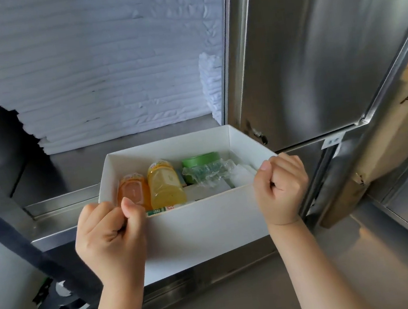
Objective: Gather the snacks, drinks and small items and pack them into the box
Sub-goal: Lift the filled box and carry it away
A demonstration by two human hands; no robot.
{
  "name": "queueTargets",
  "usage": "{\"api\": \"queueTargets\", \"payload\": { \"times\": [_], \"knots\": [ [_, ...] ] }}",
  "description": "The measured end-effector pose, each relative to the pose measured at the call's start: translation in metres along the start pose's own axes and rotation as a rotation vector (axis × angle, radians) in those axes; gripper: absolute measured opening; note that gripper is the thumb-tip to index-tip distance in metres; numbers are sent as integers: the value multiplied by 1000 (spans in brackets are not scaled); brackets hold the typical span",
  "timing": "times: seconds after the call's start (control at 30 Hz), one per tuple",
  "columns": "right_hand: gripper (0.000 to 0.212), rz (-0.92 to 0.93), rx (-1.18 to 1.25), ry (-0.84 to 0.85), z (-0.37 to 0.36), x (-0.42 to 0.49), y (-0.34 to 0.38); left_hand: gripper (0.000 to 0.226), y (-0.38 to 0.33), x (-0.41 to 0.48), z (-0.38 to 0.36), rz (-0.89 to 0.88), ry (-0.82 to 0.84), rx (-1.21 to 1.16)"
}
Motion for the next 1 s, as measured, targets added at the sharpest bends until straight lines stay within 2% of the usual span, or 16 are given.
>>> {"api": "queueTargets", "payload": {
  "times": [0.37, 0.5, 0.73, 1.0],
  "knots": [
    [51, 56, -108, -112, 173, 55, -107, 52, -182, -35, -68, -73, -34, -184],
    [50, 65, -238, -148, 253, 70, -147, 51, -252, -63, -104, -86, 9, -330],
    [52, 55, -383, -195, 357, 83, -203, 51, -342, -94, -168, -97, 115, -432],
    [53, 30, -581, -249, 441, 95, -294, 47, -438, -122, -270, -123, 218, -625]
  ]
}}
Point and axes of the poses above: each hand's wrist, its own x-axis towards the middle knuckle, its own z-axis out of the back of the hand, y = z × x, the point moved 4 cm from there along x, towards the middle knuckle, and after that the axes turned 2 degrees about -y, right-handed, at the moved point
